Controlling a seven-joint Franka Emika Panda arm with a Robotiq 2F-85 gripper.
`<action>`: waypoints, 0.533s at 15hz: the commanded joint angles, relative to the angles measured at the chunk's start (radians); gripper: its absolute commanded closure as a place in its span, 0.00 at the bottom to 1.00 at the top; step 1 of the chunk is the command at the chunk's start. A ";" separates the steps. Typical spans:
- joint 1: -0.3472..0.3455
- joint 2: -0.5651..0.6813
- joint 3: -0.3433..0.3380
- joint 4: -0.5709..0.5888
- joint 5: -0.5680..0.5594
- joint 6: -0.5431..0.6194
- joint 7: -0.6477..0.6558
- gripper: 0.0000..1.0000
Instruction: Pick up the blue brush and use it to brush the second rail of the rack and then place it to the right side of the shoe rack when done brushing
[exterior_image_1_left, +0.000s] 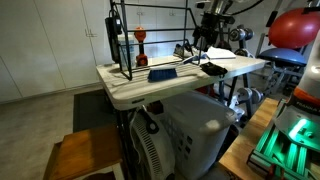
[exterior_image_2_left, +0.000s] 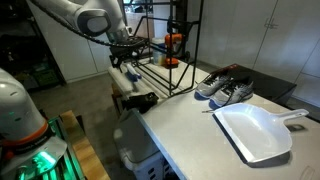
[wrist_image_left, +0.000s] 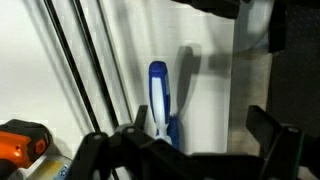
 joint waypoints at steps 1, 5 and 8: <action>0.006 0.046 -0.012 0.030 0.113 -0.006 -0.120 0.00; 0.010 0.091 -0.036 0.058 0.262 -0.016 -0.273 0.00; -0.002 0.137 -0.037 0.080 0.360 -0.004 -0.376 0.00</action>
